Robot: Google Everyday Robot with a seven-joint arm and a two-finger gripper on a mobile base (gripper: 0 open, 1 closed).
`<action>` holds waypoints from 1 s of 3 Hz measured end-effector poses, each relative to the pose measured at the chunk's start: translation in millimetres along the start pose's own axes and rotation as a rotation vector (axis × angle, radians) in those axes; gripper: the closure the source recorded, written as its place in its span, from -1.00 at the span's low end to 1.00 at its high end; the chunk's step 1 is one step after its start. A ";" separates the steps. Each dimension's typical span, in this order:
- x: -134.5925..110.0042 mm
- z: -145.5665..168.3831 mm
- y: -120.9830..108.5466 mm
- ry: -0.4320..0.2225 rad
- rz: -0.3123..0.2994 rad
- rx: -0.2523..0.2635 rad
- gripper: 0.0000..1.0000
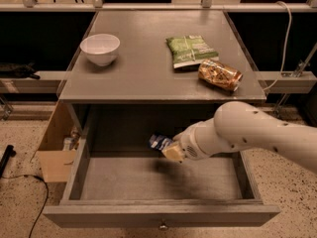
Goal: Pick rxbar blueberry from top drawer and place on counter
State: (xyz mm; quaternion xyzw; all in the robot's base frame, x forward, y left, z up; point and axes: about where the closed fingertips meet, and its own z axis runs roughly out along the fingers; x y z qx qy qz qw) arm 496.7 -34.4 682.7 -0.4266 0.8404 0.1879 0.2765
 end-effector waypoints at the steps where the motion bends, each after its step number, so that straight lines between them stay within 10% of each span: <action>1: -1.4 -40.5 -15.0 0.015 -0.014 -0.004 1.00; 3: -16.3 -129.3 -36.2 0.035 -0.054 0.079 1.00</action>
Offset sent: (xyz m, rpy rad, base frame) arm -0.0013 -0.0949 0.1014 -0.0797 -0.0300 0.0039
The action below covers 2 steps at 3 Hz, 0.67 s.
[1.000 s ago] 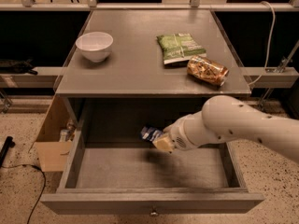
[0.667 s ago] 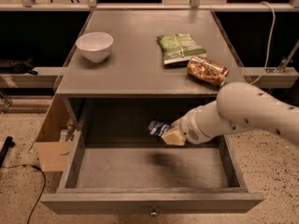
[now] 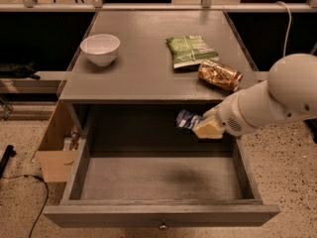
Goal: Pick rxbar blueberry from top drawer and place on counter
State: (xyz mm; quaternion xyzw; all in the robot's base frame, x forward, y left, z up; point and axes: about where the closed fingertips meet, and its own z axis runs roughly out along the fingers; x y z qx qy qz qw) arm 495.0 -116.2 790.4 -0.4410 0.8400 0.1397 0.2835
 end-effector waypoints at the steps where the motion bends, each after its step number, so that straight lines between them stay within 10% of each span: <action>1: -3.7 -6.9 -0.5 0.000 -0.007 0.005 1.00; 2: -21.0 18.5 19.1 0.036 -0.067 -0.033 1.00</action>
Offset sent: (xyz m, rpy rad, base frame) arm 0.0002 0.0659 -0.0218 -0.0595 0.0388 0.1380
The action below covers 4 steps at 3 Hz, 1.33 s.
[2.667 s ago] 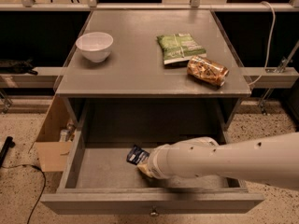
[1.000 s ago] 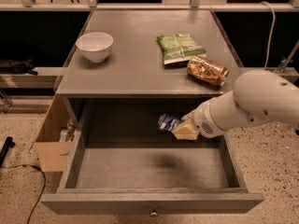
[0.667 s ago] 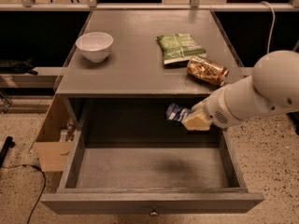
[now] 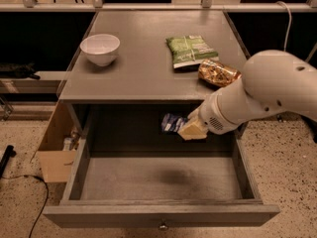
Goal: Pick rxbar blueberry from top drawer and place on counter
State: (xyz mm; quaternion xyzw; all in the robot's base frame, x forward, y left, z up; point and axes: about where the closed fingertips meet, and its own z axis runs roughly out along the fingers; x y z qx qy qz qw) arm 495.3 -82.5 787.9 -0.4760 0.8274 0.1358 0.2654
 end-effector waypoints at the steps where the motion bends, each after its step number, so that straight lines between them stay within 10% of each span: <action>1: -34.4 -26.5 -9.7 0.007 -0.065 0.045 1.00; 4: -52.4 -30.7 -8.7 0.011 -0.097 0.038 1.00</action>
Offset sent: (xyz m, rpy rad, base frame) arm 0.0407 0.0180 0.1068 -0.1217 -0.1434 0.0640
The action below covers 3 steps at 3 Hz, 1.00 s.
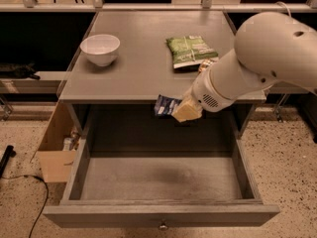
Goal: Pick rxbar blueberry from top drawer and place on counter
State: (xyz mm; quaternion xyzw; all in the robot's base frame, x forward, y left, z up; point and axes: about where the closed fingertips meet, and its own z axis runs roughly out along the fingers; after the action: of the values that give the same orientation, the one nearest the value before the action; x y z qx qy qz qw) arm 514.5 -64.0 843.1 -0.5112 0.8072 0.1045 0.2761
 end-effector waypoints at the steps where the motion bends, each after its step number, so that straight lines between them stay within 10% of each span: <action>1: -4.7 10.3 -4.9 -0.027 0.003 -0.039 1.00; 3: -57.4 -8.5 -51.6 0.014 -0.067 -0.041 1.00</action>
Offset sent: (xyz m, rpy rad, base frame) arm 0.0560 0.0027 0.0372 0.0368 0.0022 0.0481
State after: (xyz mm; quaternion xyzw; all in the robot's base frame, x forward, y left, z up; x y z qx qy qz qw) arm 575.9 -47.3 887.7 -0.5441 0.7893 0.1082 0.2631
